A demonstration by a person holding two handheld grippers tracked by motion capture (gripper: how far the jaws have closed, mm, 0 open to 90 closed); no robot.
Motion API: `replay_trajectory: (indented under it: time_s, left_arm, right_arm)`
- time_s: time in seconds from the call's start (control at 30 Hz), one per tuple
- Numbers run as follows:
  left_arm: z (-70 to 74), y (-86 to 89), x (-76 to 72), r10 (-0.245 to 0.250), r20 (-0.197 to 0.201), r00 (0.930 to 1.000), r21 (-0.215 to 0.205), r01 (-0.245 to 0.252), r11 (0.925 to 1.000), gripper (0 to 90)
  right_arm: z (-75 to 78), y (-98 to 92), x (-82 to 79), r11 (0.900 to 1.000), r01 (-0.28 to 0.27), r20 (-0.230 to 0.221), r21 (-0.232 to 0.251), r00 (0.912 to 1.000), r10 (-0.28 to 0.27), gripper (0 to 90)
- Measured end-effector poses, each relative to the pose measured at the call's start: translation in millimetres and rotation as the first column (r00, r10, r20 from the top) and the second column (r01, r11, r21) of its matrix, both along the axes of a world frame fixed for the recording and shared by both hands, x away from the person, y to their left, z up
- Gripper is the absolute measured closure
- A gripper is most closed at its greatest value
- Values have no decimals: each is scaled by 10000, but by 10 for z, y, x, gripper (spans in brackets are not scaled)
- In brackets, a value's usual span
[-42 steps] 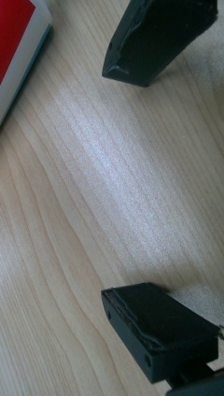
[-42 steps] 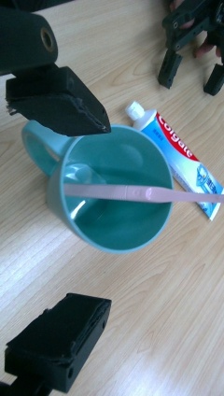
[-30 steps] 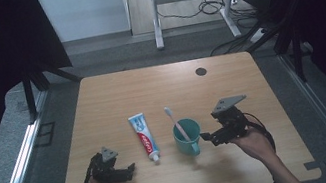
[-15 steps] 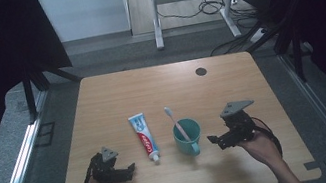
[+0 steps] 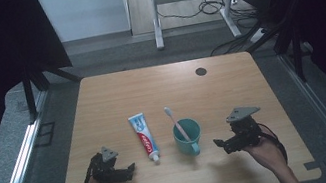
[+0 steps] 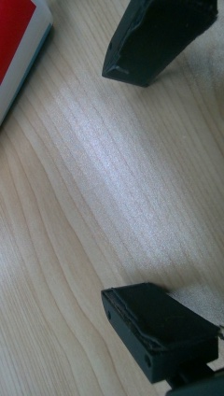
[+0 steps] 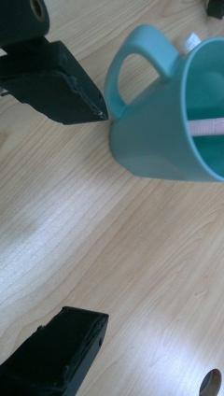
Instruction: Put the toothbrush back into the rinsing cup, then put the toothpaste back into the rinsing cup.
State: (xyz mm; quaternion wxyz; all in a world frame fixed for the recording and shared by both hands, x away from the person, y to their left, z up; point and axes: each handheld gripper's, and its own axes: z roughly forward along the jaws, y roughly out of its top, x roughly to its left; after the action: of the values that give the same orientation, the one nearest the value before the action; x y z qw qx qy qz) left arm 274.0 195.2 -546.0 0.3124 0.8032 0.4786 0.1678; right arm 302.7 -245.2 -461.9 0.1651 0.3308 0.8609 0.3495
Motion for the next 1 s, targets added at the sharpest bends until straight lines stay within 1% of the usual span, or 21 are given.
replay_trajectory:
  time_s: [0.17, 0.2, 0.23, 0.3, 0.37, 0.4, 0.47, 0.53, 0.57, 0.67, 0.87, 0.93, 1.0]
  left_arm:
    - [1, 1, 0, 0, -8, 10000, 29, 0, 10000, 0]
    - [1, 1, 0, 0, -8, 10000, 29, 0, 10000, 0]
    - [0, 1, 0, -1, -7, 10000, 27, 1, 10000, 0]
    - [0, 1, 0, -1, -7, 10000, 27, 1, 10000, 0]
    - [1, 1, 0, -1, -7, 10000, 26, 1, 10000, 0]
    - [1, 1, 0, 1, -8, 10000, 25, -1, 10000, 0]
    - [1, 0, 0, 0, -7, 10000, 26, 0, 10000, 0]
    - [1, 0, 0, 0, -9, 10000, 28, 0, 10000, 0]
    - [1, 0, 0, 14, -16, 10000, 28, -14, 10000, 0]
    - [1, -3, 1, 39, -17, 10000, 29, -39, 10000, 0]
    - [1, -2, 7, 13, -17, 10000, 34, -13, 10000, 0]
    - [2, 0, 10, -22, -18, 10000, 47, 22, 10000, 0]
    - [15, -4, 19, 9, -120, 9999, 93, -8, 10000, 1]
  right_arm:
    - [-93, -65, -41, 9998, 125, 14, 123, 9999, -126, 41]
    - [-93, -65, -41, 9998, 125, 14, 123, 9999, -126, 41]
    - [-129, -84, -54, 9996, 200, -20, 185, 9998, -200, 42]
    - [-143, -92, -59, 9996, 206, -55, 194, 9998, -205, 42]
    - [-212, -121, -77, 9993, 252, -95, 284, 9996, -249, 44]
    - [-212, -121, -77, 9993, 252, -95, 284, 9996, -249, 44]
    - [-275, -144, -93, 9988, 327, -163, 354, 9993, -322, 45]
    - [-301, -153, -100, 9988, 358, -172, 336, 9992, -352, 45]
    - [-342, -168, -111, 9987, 410, -164, 302, 9990, -405, 45]
    - [-377, -188, -120, 9985, 467, -118, 298, 9989, -464, 46]
    - [-450, -237, -130, 9972, 645, -223, 366, 9977, -637, 49]
    - [-472, -244, -132, 9975, 644, -235, 285, 9977, -637, 49]
    - [-498, -252, -136, 9974, 667, -233, 281, 9975, -661, 50]
